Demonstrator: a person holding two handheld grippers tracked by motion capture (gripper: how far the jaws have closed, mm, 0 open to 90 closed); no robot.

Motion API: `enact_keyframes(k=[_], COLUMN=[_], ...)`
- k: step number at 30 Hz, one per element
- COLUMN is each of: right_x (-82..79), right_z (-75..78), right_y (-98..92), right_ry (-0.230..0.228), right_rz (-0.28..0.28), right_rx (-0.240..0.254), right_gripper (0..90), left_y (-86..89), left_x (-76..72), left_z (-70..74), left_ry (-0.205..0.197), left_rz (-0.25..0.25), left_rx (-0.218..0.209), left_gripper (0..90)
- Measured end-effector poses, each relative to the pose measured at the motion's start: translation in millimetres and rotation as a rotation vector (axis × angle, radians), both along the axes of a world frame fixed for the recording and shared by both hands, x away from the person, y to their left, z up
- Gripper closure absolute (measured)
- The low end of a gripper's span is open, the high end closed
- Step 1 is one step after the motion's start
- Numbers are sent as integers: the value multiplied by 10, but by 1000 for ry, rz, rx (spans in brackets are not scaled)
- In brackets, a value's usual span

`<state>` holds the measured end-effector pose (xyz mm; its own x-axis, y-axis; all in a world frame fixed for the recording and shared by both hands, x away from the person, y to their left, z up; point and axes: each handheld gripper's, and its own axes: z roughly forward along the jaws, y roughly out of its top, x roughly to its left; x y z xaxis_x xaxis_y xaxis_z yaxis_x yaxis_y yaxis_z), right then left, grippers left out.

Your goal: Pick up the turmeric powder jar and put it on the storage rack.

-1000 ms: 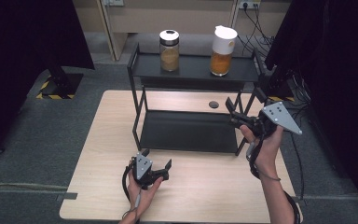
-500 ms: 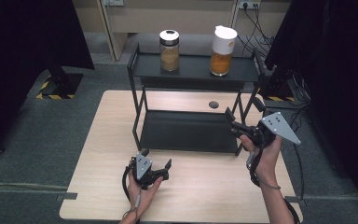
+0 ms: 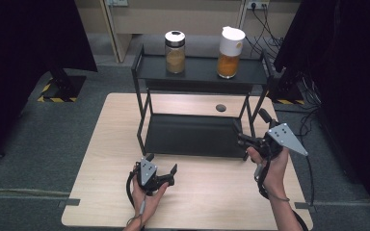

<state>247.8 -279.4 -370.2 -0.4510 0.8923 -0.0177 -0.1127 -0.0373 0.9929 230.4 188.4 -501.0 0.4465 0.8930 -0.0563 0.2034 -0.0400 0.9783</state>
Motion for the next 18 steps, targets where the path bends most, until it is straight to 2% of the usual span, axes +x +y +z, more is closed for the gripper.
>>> enact_keyframes(k=[18], right_x=[-56], right_z=[-234], right_y=[-20], right_ry=[47], right_rz=[5], right_rx=[15], right_gripper=[35], left_y=[-6], left_x=[-7], left_z=[-3], left_ry=[-4], left_rz=[3], left_rx=[3], left_gripper=[28])
